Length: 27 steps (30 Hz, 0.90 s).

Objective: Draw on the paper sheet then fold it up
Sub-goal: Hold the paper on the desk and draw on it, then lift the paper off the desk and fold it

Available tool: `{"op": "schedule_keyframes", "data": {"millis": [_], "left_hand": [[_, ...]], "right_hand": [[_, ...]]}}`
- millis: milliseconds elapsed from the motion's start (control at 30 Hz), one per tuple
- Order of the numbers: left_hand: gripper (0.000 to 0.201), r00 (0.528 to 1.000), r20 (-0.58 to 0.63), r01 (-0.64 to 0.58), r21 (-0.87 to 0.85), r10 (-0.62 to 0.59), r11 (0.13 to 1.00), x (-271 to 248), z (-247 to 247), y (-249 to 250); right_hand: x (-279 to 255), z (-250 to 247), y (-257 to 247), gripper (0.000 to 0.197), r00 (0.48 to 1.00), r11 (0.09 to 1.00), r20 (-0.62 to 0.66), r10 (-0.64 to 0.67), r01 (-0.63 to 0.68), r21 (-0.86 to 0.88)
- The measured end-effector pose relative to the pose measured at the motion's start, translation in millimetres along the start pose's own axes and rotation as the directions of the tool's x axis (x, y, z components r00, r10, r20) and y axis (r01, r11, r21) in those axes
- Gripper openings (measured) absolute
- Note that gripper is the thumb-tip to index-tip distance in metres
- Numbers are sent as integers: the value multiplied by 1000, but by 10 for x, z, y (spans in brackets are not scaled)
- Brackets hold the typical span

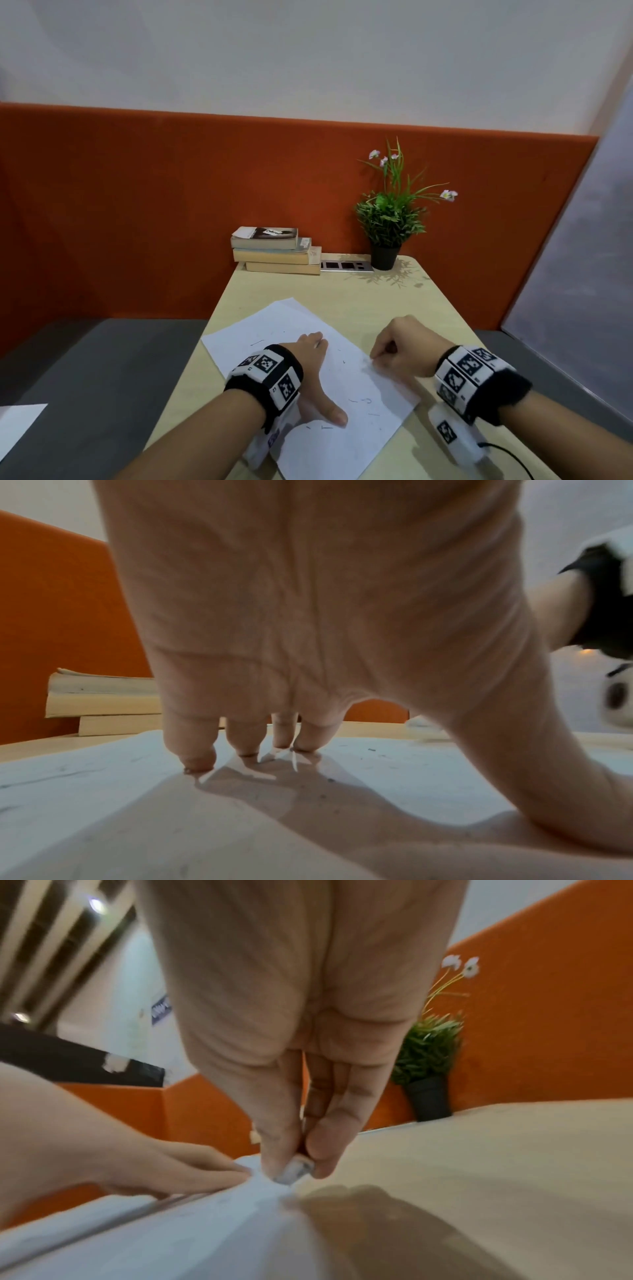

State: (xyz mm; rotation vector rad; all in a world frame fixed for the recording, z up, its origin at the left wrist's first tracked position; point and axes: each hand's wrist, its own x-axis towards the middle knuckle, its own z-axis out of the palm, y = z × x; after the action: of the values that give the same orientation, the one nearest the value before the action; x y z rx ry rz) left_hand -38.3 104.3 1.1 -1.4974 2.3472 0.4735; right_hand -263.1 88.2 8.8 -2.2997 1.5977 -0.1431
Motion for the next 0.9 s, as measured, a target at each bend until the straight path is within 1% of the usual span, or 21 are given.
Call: {"op": "schedule_keyframes", "data": {"millis": [100, 200, 300, 367, 433, 500, 567, 633, 667, 700, 733, 767, 800, 900], "left_hand": [[136, 999, 25, -25, -7, 25, 1000, 42, -22, -27], [139, 997, 46, -66, -5, 66, 998, 126, -43, -69], [138, 992, 56, -109, 3, 109, 994, 178, -72, -66], [134, 988, 39, -148, 12, 147, 989, 163, -102, -26], [128, 984, 5, -180, 33, 179, 983, 135, -116, 17], [123, 980, -70, -186, 28, 187, 982, 111, -101, 30], [111, 971, -173, -168, -15, 163, 986, 66, -65, 3], [89, 960, -259, -136, -95, 108, 986, -20, -44, -81], [73, 953, -292, -125, -136, 80, 983, -90, -42, -135], [52, 944, -324, -114, -156, 58, 981, -170, -30, -198], [31, 936, -351, -89, -152, 30, 984, -247, -1, -269], [16, 925, -379, -54, -144, -5, 988, -313, 38, -342], [13, 915, -401, -3, -136, -52, 991, -375, 90, -408], [37, 869, -431, 199, -146, -244, 969, -519, 234, -516]], "right_hand": [[244, -55, 266, 9, 990, 992, -65, 125, -124, 19], [404, -84, 417, 7, 977, 983, -103, 186, -184, 28], [490, -107, 458, 5, 964, 974, -138, 226, -226, 13], [507, -118, 440, 9, 961, 969, -138, 241, -247, -21], [473, -101, 374, 20, 960, 962, -130, 249, -261, -80], [386, -47, 231, 29, 965, 962, -129, 228, -244, -123], [281, 50, 57, 30, 976, 973, -117, 183, -197, -118], [189, 162, -91, 38, 984, 981, -63, 167, -172, -86], [157, 206, -150, 44, 985, 981, -25, 171, -173, -84], [128, 235, -205, 49, 984, 979, 4, 180, -179, -98], [110, 256, -242, 53, 980, 974, 19, 197, -193, -120], [93, 257, -271, 57, 975, 967, 27, 219, -213, -138], [68, 251, -298, 61, 969, 960, 32, 246, -238, -148], [-22, 208, -363, 65, 946, 940, 37, 323, -316, -127]]}}
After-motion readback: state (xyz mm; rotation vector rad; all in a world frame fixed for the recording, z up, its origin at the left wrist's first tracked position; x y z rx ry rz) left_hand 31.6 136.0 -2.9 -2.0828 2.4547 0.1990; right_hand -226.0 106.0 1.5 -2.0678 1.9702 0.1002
